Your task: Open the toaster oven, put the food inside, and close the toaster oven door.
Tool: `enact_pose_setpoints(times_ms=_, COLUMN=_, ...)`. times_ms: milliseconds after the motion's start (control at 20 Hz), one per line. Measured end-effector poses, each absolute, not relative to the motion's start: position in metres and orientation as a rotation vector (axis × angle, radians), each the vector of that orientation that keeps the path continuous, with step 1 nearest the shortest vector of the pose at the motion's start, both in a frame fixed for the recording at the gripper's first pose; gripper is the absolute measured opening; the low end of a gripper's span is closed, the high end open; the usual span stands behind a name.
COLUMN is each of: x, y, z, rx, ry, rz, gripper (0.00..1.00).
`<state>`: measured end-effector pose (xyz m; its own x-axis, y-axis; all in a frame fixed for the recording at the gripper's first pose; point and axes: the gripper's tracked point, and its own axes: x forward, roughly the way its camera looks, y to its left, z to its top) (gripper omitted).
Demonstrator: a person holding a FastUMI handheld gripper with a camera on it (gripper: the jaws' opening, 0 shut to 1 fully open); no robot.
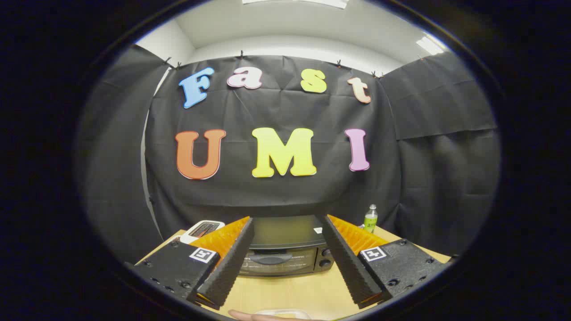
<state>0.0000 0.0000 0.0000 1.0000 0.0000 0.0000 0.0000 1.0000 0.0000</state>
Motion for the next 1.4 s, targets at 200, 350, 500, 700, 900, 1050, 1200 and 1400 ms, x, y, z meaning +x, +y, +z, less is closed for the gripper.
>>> enact_pose_setpoints(times_ms=200, x=0.009, y=-0.002, z=-0.011, rx=-0.005, ry=0.021, rz=-0.007, gripper=1.00)
enact_pose_setpoints(times_ms=350, x=0.015, y=-0.004, z=-0.015, rx=-0.007, ry=0.026, rz=-0.011, gripper=1.00)
enact_pose_setpoints(times_ms=500, x=0.019, y=-0.007, z=-0.013, rx=-0.018, ry=0.024, rz=-0.017, gripper=1.00)
enact_pose_setpoints(times_ms=700, x=0.025, y=-0.007, z=-0.017, rx=-0.023, ry=0.036, rz=-0.014, gripper=1.00)
enact_pose_setpoints(times_ms=900, x=0.045, y=-0.001, z=-0.027, rx=-0.031, ry=0.040, rz=0.000, gripper=1.00)
enact_pose_setpoints(times_ms=1050, x=0.068, y=0.011, z=-0.051, rx=-0.032, ry=0.090, rz=0.039, gripper=1.00)
enact_pose_setpoints(times_ms=1200, x=0.094, y=0.021, z=-0.068, rx=-0.096, ry=0.094, rz=0.052, gripper=1.00)
enact_pose_setpoints(times_ms=1400, x=0.120, y=0.032, z=-0.109, rx=-0.083, ry=0.174, rz=0.056, gripper=1.00)
